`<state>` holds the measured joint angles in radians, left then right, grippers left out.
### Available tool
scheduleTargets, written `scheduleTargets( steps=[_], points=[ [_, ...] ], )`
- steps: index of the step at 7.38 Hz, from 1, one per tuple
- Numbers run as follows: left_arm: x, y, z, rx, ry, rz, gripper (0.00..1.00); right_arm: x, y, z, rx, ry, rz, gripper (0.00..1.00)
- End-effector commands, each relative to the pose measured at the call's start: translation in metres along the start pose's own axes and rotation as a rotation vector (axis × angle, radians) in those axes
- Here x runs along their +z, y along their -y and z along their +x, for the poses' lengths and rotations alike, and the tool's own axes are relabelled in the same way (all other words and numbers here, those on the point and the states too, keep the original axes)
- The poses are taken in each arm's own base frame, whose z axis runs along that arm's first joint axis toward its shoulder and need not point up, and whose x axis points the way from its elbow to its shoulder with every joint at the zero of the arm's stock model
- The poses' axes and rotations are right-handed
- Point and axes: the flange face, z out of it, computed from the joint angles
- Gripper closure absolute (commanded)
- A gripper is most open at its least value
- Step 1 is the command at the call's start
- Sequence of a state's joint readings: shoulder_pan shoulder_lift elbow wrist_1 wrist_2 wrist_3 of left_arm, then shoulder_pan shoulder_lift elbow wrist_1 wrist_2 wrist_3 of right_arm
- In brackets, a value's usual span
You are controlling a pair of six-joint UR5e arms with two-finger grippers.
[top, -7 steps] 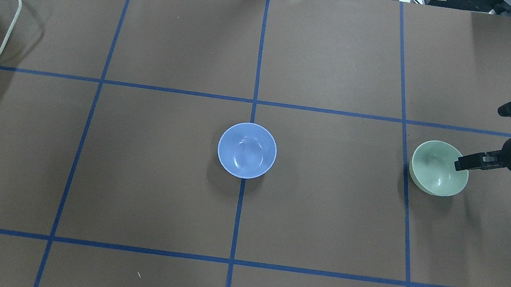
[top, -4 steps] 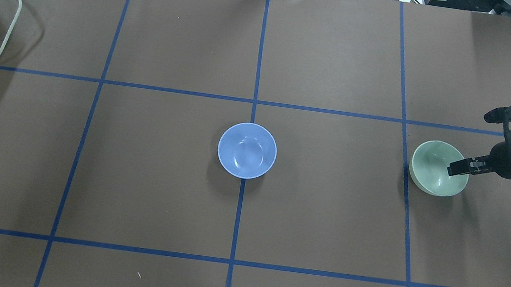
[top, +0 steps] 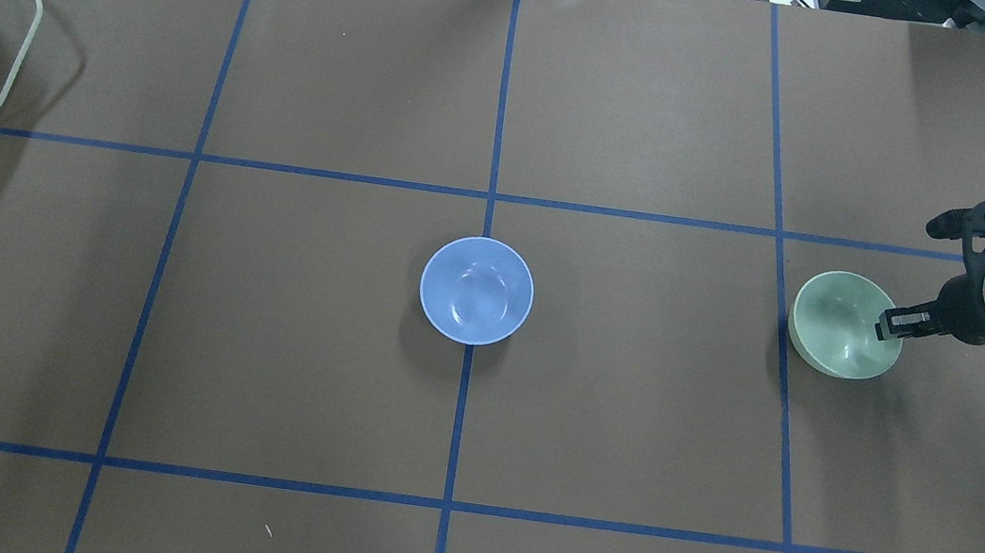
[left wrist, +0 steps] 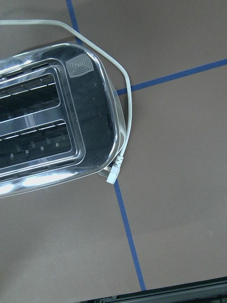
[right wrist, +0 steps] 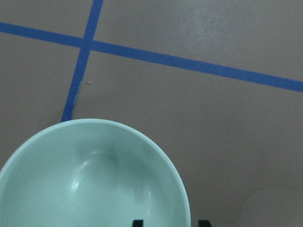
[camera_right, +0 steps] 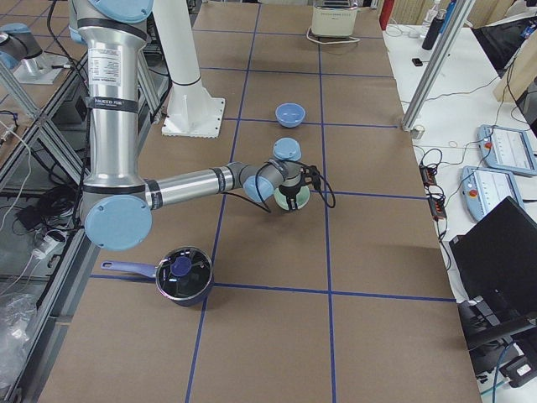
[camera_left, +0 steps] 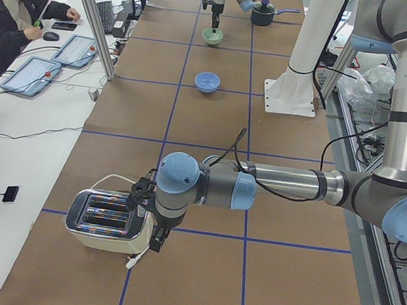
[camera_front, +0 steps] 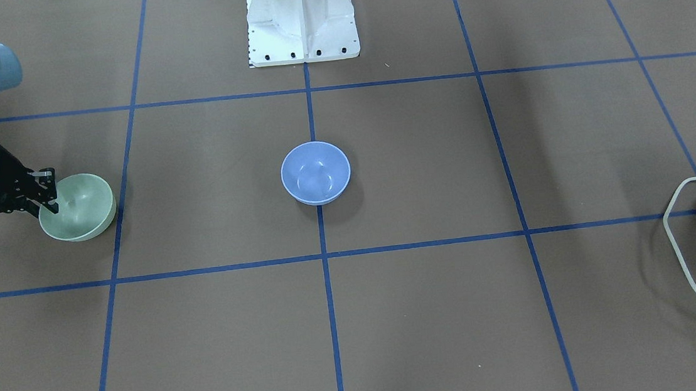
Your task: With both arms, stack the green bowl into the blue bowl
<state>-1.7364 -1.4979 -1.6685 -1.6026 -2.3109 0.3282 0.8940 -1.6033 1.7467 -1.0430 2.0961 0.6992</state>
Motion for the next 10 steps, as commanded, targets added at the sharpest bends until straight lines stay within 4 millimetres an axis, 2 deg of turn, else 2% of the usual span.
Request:
scheduleTargets(
  steps=[1, 2, 3, 4, 5, 6, 7, 8, 9, 10],
  points=[
    [0.004, -0.007, -0.001, -0.006, -0.002, -0.004, 0.01, -0.003, 0.001, -0.002, -0.003, 0.007, 0.002, 1.00],
    [0.005, -0.009, -0.001, -0.009, -0.003, -0.006, 0.01, -0.011, 0.010, -0.010, -0.001, 0.031, 0.015, 1.00],
    [0.012, -0.022, -0.003, -0.030, -0.014, -0.019, 0.01, -0.022, 0.028, -0.025, -0.007, 0.072, 0.026, 1.00],
    [0.014, -0.025, -0.004, -0.057, -0.018, -0.028, 0.01, -0.037, 0.055, -0.055, 0.033, 0.098, 0.036, 1.00],
    [0.014, -0.032, -0.001, -0.160, -0.017, -0.030, 0.01, -0.062, 0.087, -0.101, 0.116, 0.127, 0.052, 1.00],
    [0.011, -0.030, 0.003, -0.248, -0.015, -0.022, 0.01, -0.090, 0.109, -0.146, 0.191, 0.147, 0.050, 1.00],
    [0.011, -0.029, 0.003, -0.258, -0.016, -0.020, 0.01, -0.111, 0.120, -0.206, 0.254, 0.159, 0.024, 1.00],
    [0.010, -0.029, 0.004, -0.256, -0.016, -0.018, 0.01, -0.119, 0.126, -0.267, 0.320, 0.161, -0.006, 1.00],
    [0.010, -0.029, 0.004, -0.256, -0.016, -0.018, 0.01, -0.113, 0.117, -0.327, 0.368, 0.158, 0.003, 1.00],
    [0.010, -0.029, 0.004, -0.256, -0.016, -0.018, 0.01, -0.101, 0.107, -0.377, 0.416, 0.148, 0.032, 1.00]
  ],
)
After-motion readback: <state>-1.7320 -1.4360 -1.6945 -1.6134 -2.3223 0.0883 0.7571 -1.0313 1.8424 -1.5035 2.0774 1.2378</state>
